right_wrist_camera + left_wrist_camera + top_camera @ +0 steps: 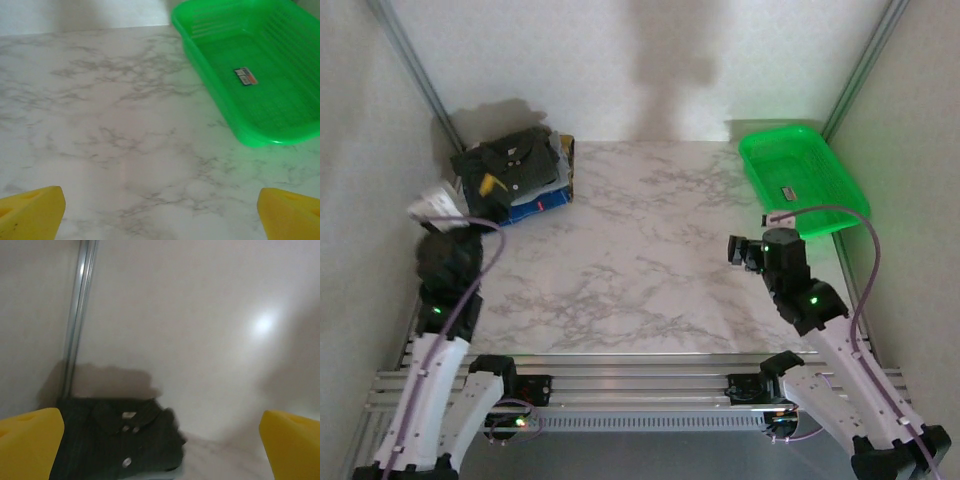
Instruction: Fold and stack the long sleeve shirts
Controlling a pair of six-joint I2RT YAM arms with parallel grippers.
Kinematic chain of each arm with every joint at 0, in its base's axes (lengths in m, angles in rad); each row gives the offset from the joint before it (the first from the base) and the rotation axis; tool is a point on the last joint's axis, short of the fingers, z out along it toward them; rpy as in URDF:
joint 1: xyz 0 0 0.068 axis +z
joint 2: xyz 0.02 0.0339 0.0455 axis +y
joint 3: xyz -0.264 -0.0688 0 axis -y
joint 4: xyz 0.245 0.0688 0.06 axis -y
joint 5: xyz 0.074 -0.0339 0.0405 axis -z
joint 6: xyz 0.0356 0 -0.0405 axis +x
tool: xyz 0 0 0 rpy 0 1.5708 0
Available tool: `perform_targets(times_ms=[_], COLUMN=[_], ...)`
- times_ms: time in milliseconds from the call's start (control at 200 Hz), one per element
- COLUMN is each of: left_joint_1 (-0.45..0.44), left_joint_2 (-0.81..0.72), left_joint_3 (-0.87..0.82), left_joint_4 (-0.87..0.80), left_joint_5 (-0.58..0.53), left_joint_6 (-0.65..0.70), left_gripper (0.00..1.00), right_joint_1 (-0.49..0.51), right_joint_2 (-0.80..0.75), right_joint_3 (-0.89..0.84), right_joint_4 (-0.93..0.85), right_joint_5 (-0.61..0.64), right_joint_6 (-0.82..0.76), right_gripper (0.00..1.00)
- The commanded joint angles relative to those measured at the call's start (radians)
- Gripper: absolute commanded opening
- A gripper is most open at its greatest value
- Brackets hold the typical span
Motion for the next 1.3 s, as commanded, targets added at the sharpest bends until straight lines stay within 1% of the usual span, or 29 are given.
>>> perform_targets(times_ms=[0,45,80,120,165,210,245,290,355,410,440,491,576,666,731,856,921,976,1061,1216,1291], left_joint_1=[0.006,0.009,-0.007,-0.004,0.013,0.025,0.038,0.054,0.056,0.059,0.060,0.060,0.059,0.063,0.077,0.102,0.104,0.106,0.116,0.122,0.122], left_joint_2=[-0.190,-0.293,-0.354,-0.395,-0.396,-0.344,-0.284,-0.176,-0.023,0.070,0.107,0.158,0.224,0.279,0.326,0.443,0.503,0.556,0.627,0.697,0.732], left_joint_3=[-0.365,-0.477,-0.546,-0.614,-0.668,-0.678,-0.652,-0.617,-0.572,-0.569,-0.579,-0.589,-0.598,-0.618,-0.620,-0.615,-0.606,-0.604,-0.590,-0.575,-0.566], left_joint_4=[0.259,0.288,0.381,0.492,0.587,0.617,0.608,0.579,0.566,0.633,0.690,0.754,0.812,0.895,0.949,1.068,1.119,1.173,1.219,1.259,1.274], left_joint_5=[-0.109,-0.134,-0.194,-0.177,-0.148,-0.145,-0.104,-0.053,-0.045,-0.024,0.001,0.010,0.013,0.017,0.041,0.124,0.146,0.148,0.166,0.191,0.191], left_joint_6=[0.051,0.058,0.053,0.077,0.114,0.104,0.099,0.085,0.075,0.067,0.061,0.047,0.061,0.078,0.074,0.063,0.068,0.068,0.077,0.089,0.098], left_gripper=[1.00,1.00,1.00,1.00,1.00,1.00,0.99,1.00,1.00,1.00,0.99,1.00,0.99,1.00,0.99,1.00,1.00,1.00,1.00,1.00,0.99], right_joint_1=[-0.017,-0.025,-0.033,-0.041,-0.050,-0.059,-0.067,-0.069,-0.070,-0.072,-0.072,-0.074,-0.073,-0.079,-0.093,-0.175,-0.225,-0.263,-0.292,-0.305,-0.307], right_joint_2=[-0.106,-0.144,-0.172,-0.197,-0.216,-0.230,-0.238,-0.240,-0.227,-0.201,-0.181,-0.143,-0.100,-0.084,-0.070,-0.020,0.017,0.071,0.165,0.352,0.422], right_joint_3=[-0.184,-0.251,-0.299,-0.358,-0.391,-0.417,-0.431,-0.439,-0.453,-0.464,-0.466,-0.464,-0.468,-0.509,-0.539,-0.589,-0.599,-0.599,-0.576,-0.504,-0.474], right_joint_4=[0.230,0.286,0.322,0.348,0.352,0.347,0.351,0.375,0.432,0.485,0.510,0.540,0.591,0.685,0.745,0.869,0.928,0.998,1.073,1.182,1.223], right_joint_5=[0.104,0.123,0.123,0.127,0.140,0.147,0.144,0.125,0.112,0.105,0.096,0.092,0.078,0.051,0.031,-0.042,-0.086,-0.129,-0.166,-0.262,-0.274], right_joint_6=[-0.063,-0.068,-0.080,-0.087,-0.085,-0.080,-0.070,-0.068,-0.062,-0.073,-0.084,-0.106,-0.140,-0.160,-0.172,-0.159,-0.139,-0.134,-0.153,-0.188,-0.202], right_gripper=[0.99,0.99,0.99,0.99,0.99,0.99,0.99,0.99,0.99,0.99,0.99,0.99,0.99,0.99,0.99,0.99,0.99,0.99,0.99,0.99,0.99])
